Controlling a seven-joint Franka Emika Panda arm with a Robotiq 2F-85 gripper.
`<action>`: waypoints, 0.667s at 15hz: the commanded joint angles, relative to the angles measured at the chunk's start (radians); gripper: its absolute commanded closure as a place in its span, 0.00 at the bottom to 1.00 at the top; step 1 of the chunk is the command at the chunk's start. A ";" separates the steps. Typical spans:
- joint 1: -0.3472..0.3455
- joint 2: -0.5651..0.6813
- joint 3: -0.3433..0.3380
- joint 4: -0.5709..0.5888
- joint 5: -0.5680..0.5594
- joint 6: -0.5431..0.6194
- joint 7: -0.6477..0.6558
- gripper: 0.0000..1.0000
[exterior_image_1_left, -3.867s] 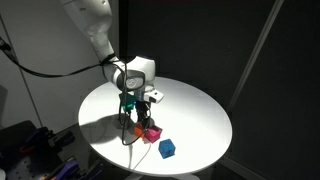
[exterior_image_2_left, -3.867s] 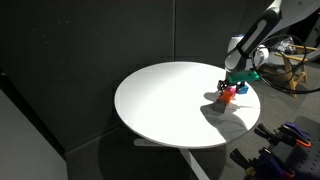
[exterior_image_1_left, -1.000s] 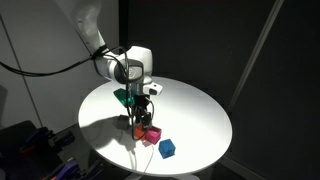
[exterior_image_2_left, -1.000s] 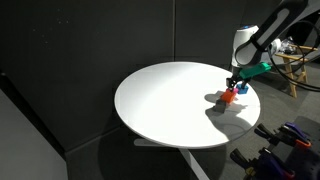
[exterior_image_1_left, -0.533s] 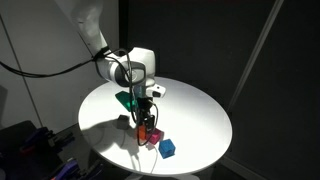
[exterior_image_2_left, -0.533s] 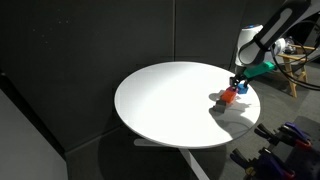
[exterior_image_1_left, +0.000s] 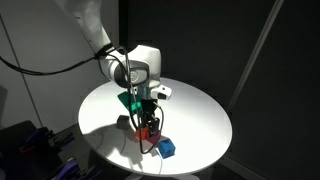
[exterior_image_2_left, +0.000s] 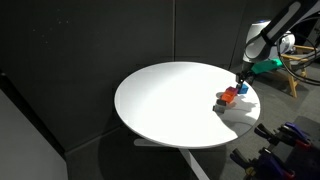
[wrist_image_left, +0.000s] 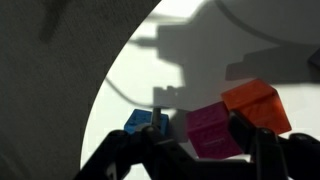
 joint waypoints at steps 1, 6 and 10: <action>-0.036 -0.044 0.009 -0.023 0.035 -0.004 -0.050 0.02; -0.059 -0.045 0.007 -0.014 0.058 -0.009 -0.064 0.00; -0.064 -0.031 -0.009 0.003 0.055 -0.012 -0.034 0.00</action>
